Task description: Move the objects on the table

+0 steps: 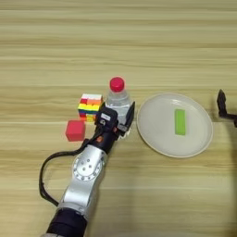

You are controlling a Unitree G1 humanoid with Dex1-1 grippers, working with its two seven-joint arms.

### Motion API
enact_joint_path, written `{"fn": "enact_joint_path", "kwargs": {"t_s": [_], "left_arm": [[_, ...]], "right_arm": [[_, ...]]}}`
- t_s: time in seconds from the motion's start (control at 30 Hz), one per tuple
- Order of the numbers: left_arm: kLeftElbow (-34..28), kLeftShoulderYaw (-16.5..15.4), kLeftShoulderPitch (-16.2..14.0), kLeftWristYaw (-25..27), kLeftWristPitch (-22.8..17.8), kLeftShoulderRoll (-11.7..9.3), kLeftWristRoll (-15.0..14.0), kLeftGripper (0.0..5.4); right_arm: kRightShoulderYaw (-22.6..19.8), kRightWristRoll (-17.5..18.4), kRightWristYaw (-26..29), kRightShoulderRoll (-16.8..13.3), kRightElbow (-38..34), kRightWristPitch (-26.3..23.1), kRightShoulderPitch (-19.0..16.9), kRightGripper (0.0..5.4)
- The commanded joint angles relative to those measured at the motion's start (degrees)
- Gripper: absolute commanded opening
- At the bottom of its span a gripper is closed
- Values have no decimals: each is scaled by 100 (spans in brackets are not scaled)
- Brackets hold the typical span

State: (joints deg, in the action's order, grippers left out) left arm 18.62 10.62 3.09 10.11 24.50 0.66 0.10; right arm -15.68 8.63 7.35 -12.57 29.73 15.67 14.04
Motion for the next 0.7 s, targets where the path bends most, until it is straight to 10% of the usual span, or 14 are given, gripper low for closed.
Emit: {"fn": "enact_joint_path", "kwargs": {"t_s": [0.03,0.7], "left_arm": [[167,-25,-8,-58,-58,1,115,313],[-235,-61,-127,-33,-96,50,53,514]], "right_arm": [[-2,27,-25,5,-25,35,30,540],[23,19,1,12,-11,26,26,540]]}}
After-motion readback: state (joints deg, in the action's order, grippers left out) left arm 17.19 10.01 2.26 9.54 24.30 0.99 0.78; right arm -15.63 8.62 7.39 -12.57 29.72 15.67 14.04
